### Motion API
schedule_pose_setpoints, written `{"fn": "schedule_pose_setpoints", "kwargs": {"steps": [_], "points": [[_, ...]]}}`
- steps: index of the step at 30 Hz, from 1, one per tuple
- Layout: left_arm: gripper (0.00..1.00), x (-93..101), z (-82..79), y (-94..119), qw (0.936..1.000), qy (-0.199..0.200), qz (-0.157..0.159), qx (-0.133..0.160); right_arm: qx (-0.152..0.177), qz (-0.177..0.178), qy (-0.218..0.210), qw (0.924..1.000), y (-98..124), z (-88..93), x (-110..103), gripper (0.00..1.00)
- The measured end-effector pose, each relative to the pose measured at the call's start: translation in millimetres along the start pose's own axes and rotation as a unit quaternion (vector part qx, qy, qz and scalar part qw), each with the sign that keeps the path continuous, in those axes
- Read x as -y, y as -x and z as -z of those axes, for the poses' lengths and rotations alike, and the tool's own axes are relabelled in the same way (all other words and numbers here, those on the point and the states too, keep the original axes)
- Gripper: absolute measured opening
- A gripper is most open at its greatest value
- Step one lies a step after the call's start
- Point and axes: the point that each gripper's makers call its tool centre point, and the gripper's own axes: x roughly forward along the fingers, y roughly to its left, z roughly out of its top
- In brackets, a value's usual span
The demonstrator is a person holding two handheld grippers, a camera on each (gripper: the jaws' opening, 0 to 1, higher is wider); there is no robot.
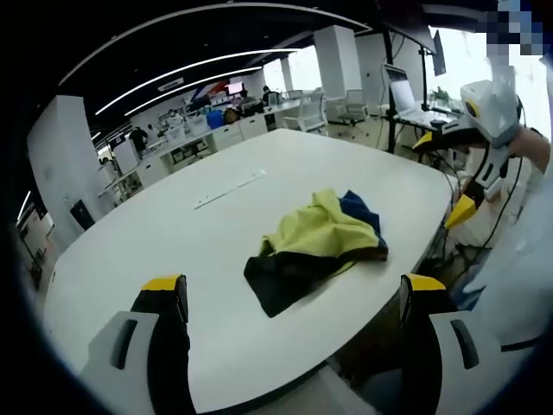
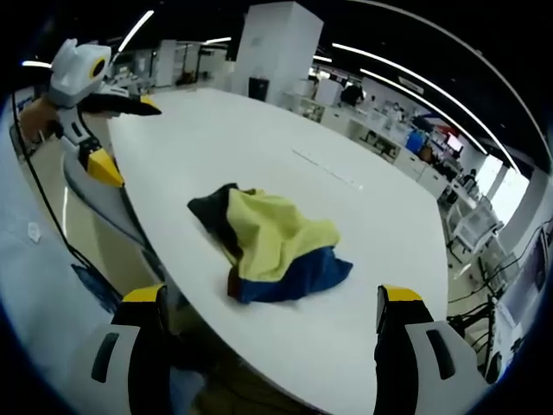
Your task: Fold the garment on the visible template until the final outline fits inside the template.
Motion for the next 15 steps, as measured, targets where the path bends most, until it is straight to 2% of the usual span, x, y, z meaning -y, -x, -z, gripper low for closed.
{"fn": "schedule_pose_setpoints", "kwargs": {"steps": [15], "points": [[1.00, -3.2, 1.8, -3.2, 1.0000, -0.001, 0.006, -0.003, -0.002, 0.002, -0.003, 1.0000, -4.1, -2.4, 0.2, 1.00]]}}
